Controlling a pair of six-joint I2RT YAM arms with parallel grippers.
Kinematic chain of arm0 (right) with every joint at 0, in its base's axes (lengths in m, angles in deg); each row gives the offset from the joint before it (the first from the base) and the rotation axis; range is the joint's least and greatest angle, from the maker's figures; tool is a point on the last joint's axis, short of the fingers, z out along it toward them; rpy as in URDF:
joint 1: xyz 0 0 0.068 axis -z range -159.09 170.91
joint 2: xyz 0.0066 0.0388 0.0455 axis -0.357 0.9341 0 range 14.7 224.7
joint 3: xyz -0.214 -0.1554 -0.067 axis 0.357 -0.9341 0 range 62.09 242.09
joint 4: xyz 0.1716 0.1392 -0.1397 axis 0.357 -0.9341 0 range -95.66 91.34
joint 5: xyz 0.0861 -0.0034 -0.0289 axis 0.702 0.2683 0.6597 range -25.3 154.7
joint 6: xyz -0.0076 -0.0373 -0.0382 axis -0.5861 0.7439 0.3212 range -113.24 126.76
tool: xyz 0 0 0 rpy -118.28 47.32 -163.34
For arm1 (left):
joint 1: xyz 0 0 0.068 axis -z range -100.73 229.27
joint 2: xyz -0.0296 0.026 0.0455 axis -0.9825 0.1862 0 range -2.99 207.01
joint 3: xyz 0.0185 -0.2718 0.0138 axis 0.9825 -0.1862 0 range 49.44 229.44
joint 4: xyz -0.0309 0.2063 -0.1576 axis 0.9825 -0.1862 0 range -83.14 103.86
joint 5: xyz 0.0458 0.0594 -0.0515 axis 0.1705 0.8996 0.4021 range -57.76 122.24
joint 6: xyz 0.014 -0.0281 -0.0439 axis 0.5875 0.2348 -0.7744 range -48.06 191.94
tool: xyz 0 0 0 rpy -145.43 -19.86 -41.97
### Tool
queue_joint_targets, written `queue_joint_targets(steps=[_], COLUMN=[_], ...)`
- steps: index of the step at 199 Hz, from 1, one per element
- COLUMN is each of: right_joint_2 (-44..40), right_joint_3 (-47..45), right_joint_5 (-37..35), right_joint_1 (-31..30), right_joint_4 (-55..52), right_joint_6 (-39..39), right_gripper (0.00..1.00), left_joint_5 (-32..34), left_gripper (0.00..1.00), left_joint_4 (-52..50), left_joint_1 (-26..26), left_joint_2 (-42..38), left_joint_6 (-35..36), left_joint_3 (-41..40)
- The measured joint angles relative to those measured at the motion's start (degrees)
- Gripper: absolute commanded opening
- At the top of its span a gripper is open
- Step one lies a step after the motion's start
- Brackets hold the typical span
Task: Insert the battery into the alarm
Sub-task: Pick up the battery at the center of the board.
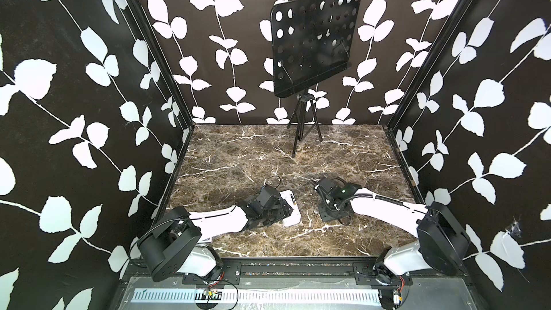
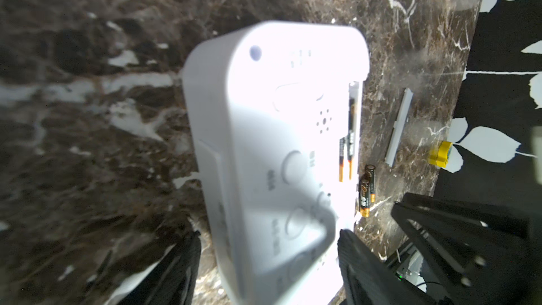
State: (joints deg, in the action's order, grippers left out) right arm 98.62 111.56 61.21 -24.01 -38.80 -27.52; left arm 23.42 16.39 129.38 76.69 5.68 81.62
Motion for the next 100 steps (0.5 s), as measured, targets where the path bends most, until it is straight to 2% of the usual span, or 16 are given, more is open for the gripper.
queue_joint_targets(steps=[100], right_joint_2=[3.9], right_joint_3=[0.0], right_joint_5=[-0.6], right_joint_1=[1.2], right_joint_4=[2.4], right_joint_6=[1.9], right_gripper=[0.19], left_joint_5=[0.7], left_gripper=[0.74], left_joint_4=[0.1], left_joint_1=[0.0], left_joint_2=[0.2], left_joint_6=[-0.2], left_joint_3=[0.5])
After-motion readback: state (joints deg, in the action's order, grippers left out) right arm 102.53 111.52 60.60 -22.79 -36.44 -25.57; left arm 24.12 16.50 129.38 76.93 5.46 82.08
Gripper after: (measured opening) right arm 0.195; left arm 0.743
